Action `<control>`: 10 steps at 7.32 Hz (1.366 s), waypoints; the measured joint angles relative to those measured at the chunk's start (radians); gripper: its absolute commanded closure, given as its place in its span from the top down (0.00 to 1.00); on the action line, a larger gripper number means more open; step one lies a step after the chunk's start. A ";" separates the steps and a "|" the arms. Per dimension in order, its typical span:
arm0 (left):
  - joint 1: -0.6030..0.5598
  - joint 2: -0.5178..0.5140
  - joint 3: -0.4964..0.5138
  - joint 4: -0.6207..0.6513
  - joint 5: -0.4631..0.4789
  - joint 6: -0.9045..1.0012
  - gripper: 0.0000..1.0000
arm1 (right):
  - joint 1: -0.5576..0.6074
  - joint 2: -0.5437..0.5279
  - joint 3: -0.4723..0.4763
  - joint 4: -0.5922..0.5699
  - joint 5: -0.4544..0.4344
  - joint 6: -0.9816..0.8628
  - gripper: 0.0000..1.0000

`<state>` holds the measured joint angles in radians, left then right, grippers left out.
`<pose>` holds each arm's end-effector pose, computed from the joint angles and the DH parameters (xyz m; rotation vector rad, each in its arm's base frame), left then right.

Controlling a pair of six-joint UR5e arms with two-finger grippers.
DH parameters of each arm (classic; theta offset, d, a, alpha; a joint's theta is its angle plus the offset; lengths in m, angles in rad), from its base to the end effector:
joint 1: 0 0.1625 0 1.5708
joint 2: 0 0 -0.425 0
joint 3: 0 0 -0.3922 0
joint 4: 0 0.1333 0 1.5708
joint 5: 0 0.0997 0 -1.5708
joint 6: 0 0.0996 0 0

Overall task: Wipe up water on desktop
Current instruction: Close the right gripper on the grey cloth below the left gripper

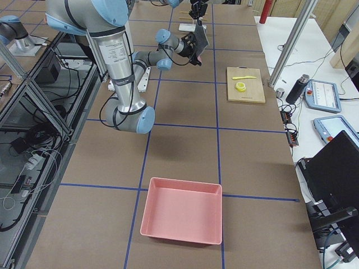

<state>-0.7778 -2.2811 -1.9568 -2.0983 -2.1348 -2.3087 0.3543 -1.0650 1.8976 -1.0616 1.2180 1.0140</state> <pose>0.3251 -0.4325 0.0318 -0.4084 1.6118 -0.7077 -0.4891 -0.3597 0.1683 0.8492 -1.0577 0.0662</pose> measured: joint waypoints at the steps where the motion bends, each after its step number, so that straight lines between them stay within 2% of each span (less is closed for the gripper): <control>1: 0.000 0.000 0.000 0.000 0.001 0.000 0.00 | 0.000 -0.001 0.001 0.001 0.000 0.000 0.09; 3: -0.001 0.000 -0.002 0.000 0.001 -0.001 0.00 | 0.000 -0.003 0.001 0.003 0.000 0.000 0.08; 4: -0.001 0.000 -0.002 0.000 0.001 0.000 0.00 | 0.000 -0.003 0.001 0.003 0.000 0.000 0.00; 8: -0.001 0.006 -0.001 -0.002 0.002 0.000 0.00 | 0.001 -0.005 0.005 0.005 0.001 0.000 0.00; 9: -0.002 0.007 0.000 -0.003 0.003 0.002 0.23 | 0.002 -0.006 0.006 0.005 0.001 0.001 0.00; 10: -0.006 0.010 0.003 -0.003 0.003 0.024 0.34 | 0.002 -0.008 0.008 0.005 0.002 0.000 0.00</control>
<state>-0.7833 -2.2710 -1.9541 -2.1013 -2.1317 -2.2842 0.3568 -1.0735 1.9052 -1.0569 1.2195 1.0144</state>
